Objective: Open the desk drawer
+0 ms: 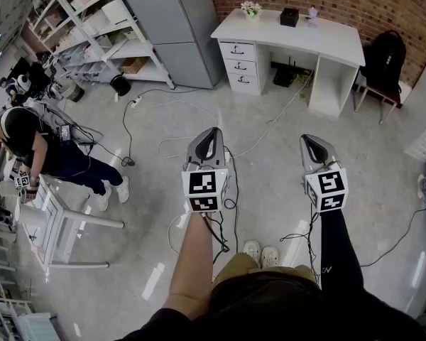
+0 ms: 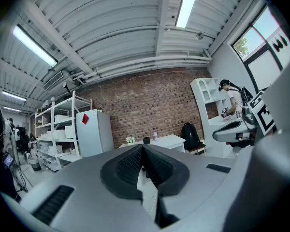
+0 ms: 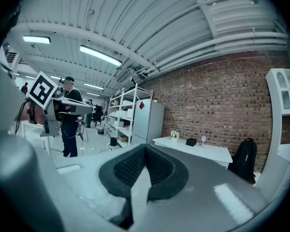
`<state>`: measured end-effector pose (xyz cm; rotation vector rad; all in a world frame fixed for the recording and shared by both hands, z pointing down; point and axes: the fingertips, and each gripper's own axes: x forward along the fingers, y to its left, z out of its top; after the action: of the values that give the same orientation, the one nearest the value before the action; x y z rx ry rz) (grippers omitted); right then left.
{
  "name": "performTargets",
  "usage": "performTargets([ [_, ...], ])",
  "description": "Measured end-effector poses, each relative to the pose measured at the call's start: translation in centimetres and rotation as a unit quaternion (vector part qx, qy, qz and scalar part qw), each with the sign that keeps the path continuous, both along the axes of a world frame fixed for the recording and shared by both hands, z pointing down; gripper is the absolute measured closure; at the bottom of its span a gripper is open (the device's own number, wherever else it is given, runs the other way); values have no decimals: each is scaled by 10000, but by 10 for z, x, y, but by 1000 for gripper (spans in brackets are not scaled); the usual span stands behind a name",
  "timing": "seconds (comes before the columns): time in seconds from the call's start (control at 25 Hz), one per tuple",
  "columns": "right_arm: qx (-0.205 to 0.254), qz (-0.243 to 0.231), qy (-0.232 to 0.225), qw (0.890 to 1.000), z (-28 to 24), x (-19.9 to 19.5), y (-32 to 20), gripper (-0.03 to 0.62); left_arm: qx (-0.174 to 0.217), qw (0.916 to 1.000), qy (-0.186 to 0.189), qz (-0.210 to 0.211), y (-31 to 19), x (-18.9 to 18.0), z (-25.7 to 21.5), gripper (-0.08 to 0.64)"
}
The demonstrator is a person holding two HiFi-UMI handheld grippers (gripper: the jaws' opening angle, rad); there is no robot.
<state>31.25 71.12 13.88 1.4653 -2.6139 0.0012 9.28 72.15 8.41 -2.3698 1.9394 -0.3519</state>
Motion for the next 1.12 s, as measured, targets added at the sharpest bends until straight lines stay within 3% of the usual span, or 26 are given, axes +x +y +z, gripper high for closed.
performTargets([
  [0.64,14,175,61,9998,-7,-59,-22,592,-114,9993,78,349,-20,-39,14,552],
  [0.72,-81,149,-21,9999,-4,-69,-25,528,-84,9991,126,398,-22,-45,13,552],
  [0.8,-139,90,-87,9998,0,-80,-27,385,-76,9990,165,414,-23,-53,14,552],
  [0.84,-138,81,-84,9998,0,-84,-28,345,-76,9989,181,421,-24,-56,15,552],
  [0.92,-112,101,-88,9998,-1,-91,-31,289,-85,9988,197,438,-27,-62,15,552],
  [1.12,-98,132,-276,9995,-8,-103,-38,229,-126,9989,168,428,-32,-74,10,552],
])
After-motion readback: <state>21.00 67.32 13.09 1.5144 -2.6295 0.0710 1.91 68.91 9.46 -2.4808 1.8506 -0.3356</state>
